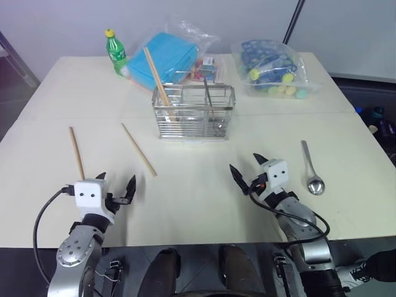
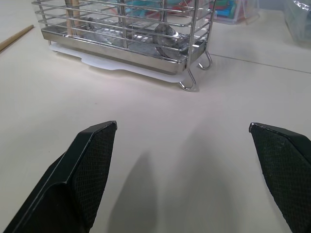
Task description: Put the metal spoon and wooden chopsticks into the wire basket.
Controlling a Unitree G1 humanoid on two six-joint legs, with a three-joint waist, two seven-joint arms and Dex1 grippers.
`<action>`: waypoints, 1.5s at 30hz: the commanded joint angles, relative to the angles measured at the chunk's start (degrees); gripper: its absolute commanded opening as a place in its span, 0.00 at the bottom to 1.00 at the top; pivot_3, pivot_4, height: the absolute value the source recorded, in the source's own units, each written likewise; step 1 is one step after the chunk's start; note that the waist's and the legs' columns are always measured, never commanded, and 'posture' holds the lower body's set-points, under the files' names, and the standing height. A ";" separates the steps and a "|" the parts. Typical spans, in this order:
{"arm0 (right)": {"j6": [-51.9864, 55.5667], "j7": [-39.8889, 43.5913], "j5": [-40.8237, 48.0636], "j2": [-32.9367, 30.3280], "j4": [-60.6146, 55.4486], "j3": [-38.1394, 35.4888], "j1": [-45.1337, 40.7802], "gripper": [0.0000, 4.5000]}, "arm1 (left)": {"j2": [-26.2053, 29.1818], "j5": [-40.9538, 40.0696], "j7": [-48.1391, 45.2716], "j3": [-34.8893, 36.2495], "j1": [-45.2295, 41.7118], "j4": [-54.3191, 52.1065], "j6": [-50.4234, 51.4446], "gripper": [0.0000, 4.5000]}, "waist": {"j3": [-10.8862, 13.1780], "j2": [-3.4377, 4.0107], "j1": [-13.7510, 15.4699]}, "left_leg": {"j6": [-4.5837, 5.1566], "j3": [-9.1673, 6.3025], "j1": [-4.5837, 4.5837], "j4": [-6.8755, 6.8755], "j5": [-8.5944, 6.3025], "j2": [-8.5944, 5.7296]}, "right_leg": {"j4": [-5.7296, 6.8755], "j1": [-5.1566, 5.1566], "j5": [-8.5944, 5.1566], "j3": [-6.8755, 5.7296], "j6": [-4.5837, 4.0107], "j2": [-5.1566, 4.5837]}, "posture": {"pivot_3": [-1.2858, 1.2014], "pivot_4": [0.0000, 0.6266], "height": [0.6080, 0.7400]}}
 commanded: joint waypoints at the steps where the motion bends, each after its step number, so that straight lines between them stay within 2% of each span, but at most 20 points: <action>1: -1.54 0.02 0.33 0.42 -0.95 -0.18 -0.02 1.00 | 0.54 0.15 0.11 0.14 -0.36 -2.83 0.14 0.99 | 0.00 0.00 0.00 | 0.00 0.00 0.00 0.00 0.00 0.00 | 0.00 0.00 0.00 0.00 0.00 0.00 | 0.52 0.24 1.00; 17: -1.20 0.53 0.51 0.28 -0.53 -0.23 -0.65 1.00 | 1.63 -0.45 -0.11 0.69 -1.76 -5.32 2.27 0.99 | 0.00 0.00 0.04 | 0.00 0.00 0.00 0.00 0.00 0.00 | 0.00 0.00 0.00 0.00 0.00 0.00 | 0.52 0.24 1.00; 20: -0.99 0.78 0.37 0.11 -0.07 -0.15 -1.56 1.00 | 4.89 -2.87 -4.05 1.34 -2.11 -7.74 3.12 0.99 | 0.00 0.00 -0.06 | 0.00 0.00 0.01 0.00 0.00 0.00 | 0.01 0.00 0.00 0.00 0.00 0.01 | 0.52 0.24 1.00; 27: -0.54 0.98 0.19 -0.17 0.20 -0.18 -2.46 1.00 | 16.86 -14.94 -16.01 5.93 -7.98 -10.45 7.94 0.99 | 0.00 0.02 -0.03 | 0.00 -0.01 0.01 0.00 0.00 0.00 | 0.03 0.00 0.00 0.00 -0.01 0.01 | 0.52 0.24 1.00; 29: -0.41 1.08 0.13 -0.26 0.08 -0.09 -2.55 1.00 | 20.96 -17.62 -21.52 4.94 -10.01 -10.18 8.66 0.99 | 0.00 0.04 -0.04 | 0.00 -0.01 0.02 0.00 0.00 0.00 | 0.04 0.00 0.00 0.00 -0.01 0.01 | 0.52 0.24 1.00; 33: 0.15 1.18 0.21 -0.77 -0.31 -0.55 -2.86 1.00 | 24.66 -21.21 -27.94 2.30 -13.63 -8.55 9.53 0.99 | 0.02 0.07 -0.17 | 0.00 0.01 0.03 -0.01 0.00 0.00 | 0.05 0.00 0.00 0.00 -0.01 0.02 | 0.52 0.24 1.00; 37: 5.60 -0.58 2.20 -1.27 -4.32 -3.18 -3.02 1.00 | 25.06 -25.40 -33.44 -1.35 -16.13 -7.30 10.84 0.99 | 0.04 0.12 -0.22 | 0.00 0.00 0.04 -0.01 0.00 0.00 | 0.06 0.00 0.00 0.00 -0.01 0.02 | 0.52 0.24 1.00; 42: 16.72 -2.62 5.11 -3.78 -11.10 -7.11 -5.29 1.00 | 24.80 -24.53 -36.81 -4.41 -16.93 -5.51 9.81 0.99 | 0.10 0.23 -0.16 | 0.00 0.00 0.02 -0.01 0.00 0.00 | 0.07 -0.02 0.01 0.02 -0.01 0.02 | 0.52 0.24 1.00; 45: 27.72 -3.84 7.47 -7.82 -15.57 -11.51 -7.89 1.00 | 23.54 -23.56 -38.06 -6.26 -18.28 -3.38 8.52 0.99 | 0.12 0.27 0.01 | 0.01 -0.01 0.02 0.00 0.01 0.00 | 0.07 -0.01 0.01 0.02 -0.01 0.02 | 0.52 0.24 1.00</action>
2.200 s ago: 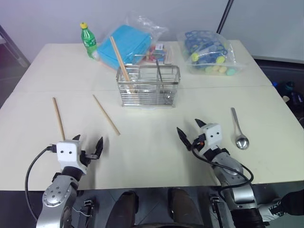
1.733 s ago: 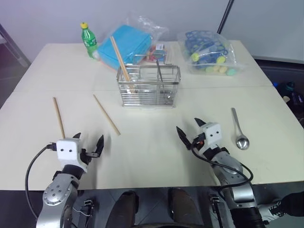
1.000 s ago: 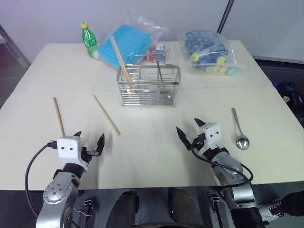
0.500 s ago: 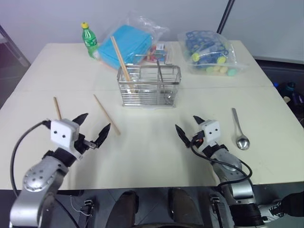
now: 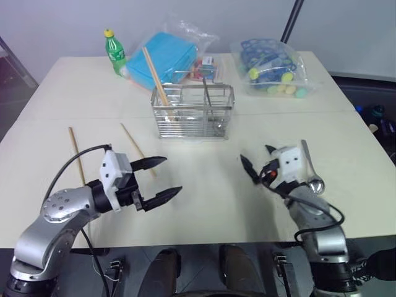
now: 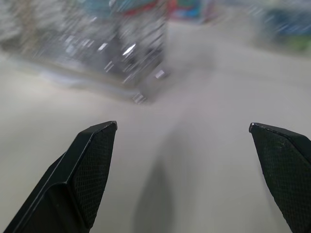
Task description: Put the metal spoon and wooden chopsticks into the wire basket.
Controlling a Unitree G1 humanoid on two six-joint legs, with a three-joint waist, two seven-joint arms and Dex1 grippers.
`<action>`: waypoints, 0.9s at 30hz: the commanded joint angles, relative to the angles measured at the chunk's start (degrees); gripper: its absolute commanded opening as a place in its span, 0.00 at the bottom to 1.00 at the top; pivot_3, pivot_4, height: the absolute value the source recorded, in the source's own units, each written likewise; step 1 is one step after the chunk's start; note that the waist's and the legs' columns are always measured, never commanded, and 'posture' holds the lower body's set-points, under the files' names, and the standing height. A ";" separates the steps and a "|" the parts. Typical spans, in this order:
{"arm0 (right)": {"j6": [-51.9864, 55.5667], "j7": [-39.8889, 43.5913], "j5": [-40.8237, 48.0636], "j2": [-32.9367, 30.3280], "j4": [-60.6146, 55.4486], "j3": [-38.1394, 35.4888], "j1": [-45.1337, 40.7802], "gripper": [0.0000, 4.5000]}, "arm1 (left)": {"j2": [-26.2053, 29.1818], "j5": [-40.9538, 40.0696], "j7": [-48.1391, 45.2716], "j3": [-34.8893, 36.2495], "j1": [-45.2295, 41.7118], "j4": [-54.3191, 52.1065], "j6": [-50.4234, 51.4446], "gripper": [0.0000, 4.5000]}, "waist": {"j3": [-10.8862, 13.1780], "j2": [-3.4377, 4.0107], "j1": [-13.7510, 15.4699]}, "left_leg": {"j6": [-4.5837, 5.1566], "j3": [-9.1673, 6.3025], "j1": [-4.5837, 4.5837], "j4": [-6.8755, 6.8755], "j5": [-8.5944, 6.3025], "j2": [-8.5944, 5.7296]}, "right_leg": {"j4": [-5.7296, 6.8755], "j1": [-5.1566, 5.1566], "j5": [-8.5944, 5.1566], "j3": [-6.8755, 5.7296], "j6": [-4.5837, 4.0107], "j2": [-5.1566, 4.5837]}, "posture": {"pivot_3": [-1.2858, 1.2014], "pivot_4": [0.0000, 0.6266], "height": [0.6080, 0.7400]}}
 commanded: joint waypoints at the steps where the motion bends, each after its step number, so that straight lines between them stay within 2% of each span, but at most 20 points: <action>1: 10.50 -1.42 3.37 -3.67 -6.40 -5.25 -2.55 1.00 | -1.11 0.59 -1.33 -1.66 -1.55 1.24 -2.37 0.99 | 0.00 0.00 0.13 | 0.00 0.00 -0.01 0.01 0.00 0.00 | -0.01 0.01 0.00 0.00 0.00 0.00 | 0.52 0.24 1.00; 7: 27.11 -1.16 7.56 -11.82 -8.87 -12.42 -5.33 1.00 | -3.07 1.09 -1.77 -3.45 -2.98 2.31 -3.36 0.99 | 0.00 0.00 0.23 | 0.04 0.00 -0.06 0.00 -0.03 -0.01 | -0.05 0.00 0.00 0.00 0.00 -0.02 | 0.52 0.24 1.00; 14: 39.86 0.02 11.15 -18.55 -5.46 -18.71 -8.85 1.00 | -3.98 -0.13 -2.98 -3.88 -5.26 2.87 -3.19 0.99 | 0.03 0.05 0.18 | 0.07 0.02 -0.06 0.01 -0.03 0.00 | -0.06 0.01 0.00 -0.01 0.00 0.00 | 0.52 0.24 1.00; 27: 39.63 5.87 10.98 -23.94 6.48 -17.35 -8.55 1.00 | -7.34 3.35 -4.71 -6.49 -12.20 9.21 -7.35 0.99 | 0.03 0.07 0.05 | 0.17 0.07 -0.05 0.06 -0.08 -0.01 | -0.06 0.02 0.02 0.00 0.04 0.00 | 0.52 0.24 1.00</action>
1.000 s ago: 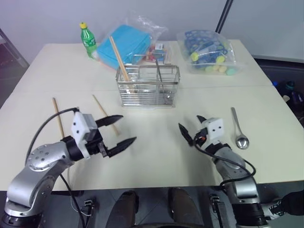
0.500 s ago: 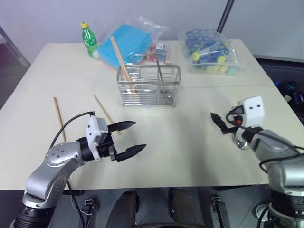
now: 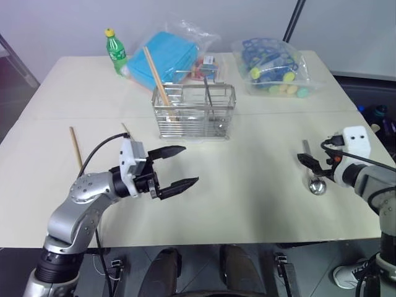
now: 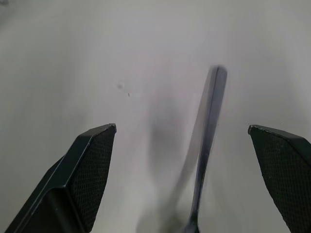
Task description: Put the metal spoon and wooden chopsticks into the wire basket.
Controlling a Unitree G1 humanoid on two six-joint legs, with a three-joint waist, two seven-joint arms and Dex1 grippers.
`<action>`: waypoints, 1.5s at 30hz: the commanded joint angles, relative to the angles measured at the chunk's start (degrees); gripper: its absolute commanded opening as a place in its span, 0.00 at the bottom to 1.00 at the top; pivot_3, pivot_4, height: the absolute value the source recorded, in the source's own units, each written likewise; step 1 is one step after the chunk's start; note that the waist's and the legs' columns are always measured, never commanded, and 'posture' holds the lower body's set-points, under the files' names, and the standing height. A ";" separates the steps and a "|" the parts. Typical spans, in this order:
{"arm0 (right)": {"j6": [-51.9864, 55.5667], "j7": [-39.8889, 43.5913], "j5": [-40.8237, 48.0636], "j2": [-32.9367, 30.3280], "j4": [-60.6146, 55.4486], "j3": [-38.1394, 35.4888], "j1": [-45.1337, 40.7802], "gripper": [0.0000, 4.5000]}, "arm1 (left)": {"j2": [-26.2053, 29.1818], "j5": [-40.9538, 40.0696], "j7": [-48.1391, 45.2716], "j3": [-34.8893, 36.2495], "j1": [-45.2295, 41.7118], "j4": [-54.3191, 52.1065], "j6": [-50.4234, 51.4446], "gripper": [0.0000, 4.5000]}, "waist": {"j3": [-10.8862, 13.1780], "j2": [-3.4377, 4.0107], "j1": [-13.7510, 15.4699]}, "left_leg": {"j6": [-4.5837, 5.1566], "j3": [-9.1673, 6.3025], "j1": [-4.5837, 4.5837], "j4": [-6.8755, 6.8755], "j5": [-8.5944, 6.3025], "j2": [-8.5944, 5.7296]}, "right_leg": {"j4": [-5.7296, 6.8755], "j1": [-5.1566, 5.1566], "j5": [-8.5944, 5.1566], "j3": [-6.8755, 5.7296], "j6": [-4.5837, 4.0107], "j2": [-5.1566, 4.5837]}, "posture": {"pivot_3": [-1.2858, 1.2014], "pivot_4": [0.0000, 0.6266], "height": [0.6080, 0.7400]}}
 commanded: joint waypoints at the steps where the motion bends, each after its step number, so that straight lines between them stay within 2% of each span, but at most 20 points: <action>1: -0.49 1.61 0.20 -2.13 1.17 0.02 -0.62 1.00 | -0.46 0.89 -0.80 -0.50 -0.87 0.14 -2.22 0.99 | 0.00 0.00 0.01 | 0.00 0.00 0.00 0.00 0.00 0.00 | 0.00 0.00 0.00 0.00 0.00 0.00 | 0.52 0.24 1.00; 17: 2.89 4.08 0.57 -1.43 8.80 6.30 -4.47 1.00 | -1.90 2.35 3.40 -0.53 1.00 -2.07 -3.27 0.99 | 0.00 -0.02 0.06 | 0.01 -0.01 -0.01 0.02 0.00 0.00 | -0.01 0.01 0.09 0.00 0.16 0.00 | 0.52 0.24 1.00; 27: 3.86 3.71 1.17 0.19 14.06 4.76 -5.86 1.00 | -1.57 2.02 6.66 0.21 2.65 -4.41 -2.76 0.99 | -0.12 -0.21 -0.06 | 0.01 0.00 0.09 0.08 0.00 0.01 | -0.01 0.13 0.02 0.00 0.03 0.00 | 0.52 0.24 1.00; 39: 0.80 3.69 -0.35 -1.31 14.63 5.61 -4.25 1.00 | -1.57 1.95 8.59 0.61 2.04 -4.40 -2.72 0.99 | -0.22 -0.38 0.03 | 0.01 0.00 0.09 0.10 0.00 0.01 | -0.02 0.17 0.02 0.00 0.03 0.00 | 0.52 0.24 1.00; 45: -1.30 1.86 -1.76 -3.21 15.31 2.41 -4.01 1.00 | -1.33 1.27 8.83 0.45 3.39 -5.78 -1.62 0.99 | -0.21 -0.37 0.33 | 0.01 -0.01 0.06 0.11 0.00 -0.01 | -0.02 0.17 0.02 0.00 0.03 0.00 | 0.52 0.24 1.00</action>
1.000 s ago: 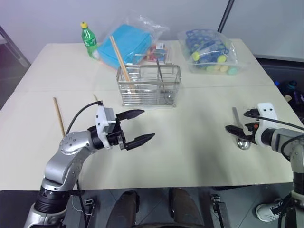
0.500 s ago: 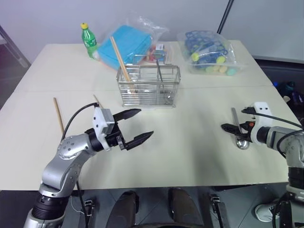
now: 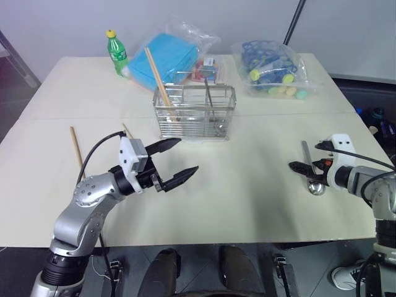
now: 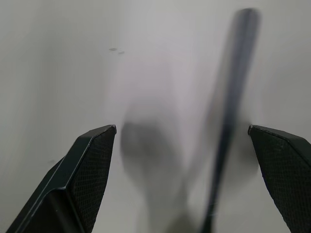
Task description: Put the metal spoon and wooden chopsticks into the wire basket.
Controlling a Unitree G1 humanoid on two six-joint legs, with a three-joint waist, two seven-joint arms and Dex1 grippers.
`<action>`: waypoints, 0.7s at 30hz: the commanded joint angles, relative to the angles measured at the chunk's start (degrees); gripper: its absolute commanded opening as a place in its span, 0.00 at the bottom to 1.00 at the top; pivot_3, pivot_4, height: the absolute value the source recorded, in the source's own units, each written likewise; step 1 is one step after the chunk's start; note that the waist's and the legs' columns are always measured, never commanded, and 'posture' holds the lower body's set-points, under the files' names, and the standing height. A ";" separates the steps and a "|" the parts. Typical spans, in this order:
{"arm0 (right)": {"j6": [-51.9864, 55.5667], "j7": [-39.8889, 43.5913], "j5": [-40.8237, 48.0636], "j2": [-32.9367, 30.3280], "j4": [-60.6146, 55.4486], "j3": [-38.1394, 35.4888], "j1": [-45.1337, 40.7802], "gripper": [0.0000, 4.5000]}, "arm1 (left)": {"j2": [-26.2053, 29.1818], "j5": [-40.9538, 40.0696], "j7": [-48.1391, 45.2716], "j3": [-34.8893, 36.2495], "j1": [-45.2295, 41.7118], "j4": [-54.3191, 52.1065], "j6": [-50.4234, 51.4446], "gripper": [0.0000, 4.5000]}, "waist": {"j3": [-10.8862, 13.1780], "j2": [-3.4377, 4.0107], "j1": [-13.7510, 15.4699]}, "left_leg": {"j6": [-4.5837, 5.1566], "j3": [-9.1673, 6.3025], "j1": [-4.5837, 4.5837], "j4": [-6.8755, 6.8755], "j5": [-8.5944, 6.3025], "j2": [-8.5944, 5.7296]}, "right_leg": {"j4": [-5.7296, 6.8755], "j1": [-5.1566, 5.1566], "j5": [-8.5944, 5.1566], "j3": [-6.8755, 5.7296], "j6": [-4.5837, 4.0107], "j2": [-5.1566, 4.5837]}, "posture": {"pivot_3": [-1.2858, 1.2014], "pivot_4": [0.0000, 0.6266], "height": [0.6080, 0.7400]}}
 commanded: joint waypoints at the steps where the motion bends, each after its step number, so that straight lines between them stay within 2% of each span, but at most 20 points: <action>1: 1.21 -1.18 -0.87 -1.97 0.15 -2.95 1.28 1.00 | 0.38 -0.91 0.11 0.96 0.50 -2.72 0.03 0.99 | 0.01 0.01 0.24 | 0.00 -0.02 -0.02 -0.01 0.00 -0.01 | -0.01 -0.01 0.00 0.00 0.00 0.00 | 0.52 0.24 1.00; 11: 1.45 -1.12 -1.04 -1.92 0.73 -4.41 3.95 1.00 | -0.40 -0.72 0.60 0.42 -0.72 -2.13 0.40 0.99 | 0.01 0.02 0.04 | 0.04 -0.03 -0.03 -0.05 -0.02 -0.01 | -0.02 -0.05 -0.01 0.00 0.00 0.00 | 0.52 0.24 1.00; 21: 1.78 0.50 0.03 -0.51 1.58 -1.07 1.86 1.00 | 0.12 -0.88 1.69 1.47 0.61 -3.57 1.25 0.99 | 0.00 0.00 -0.23 | 0.04 -0.02 0.00 -0.03 -0.02 0.01 | -0.03 -0.01 -0.01 0.00 -0.01 0.01 | 0.52 0.24 1.00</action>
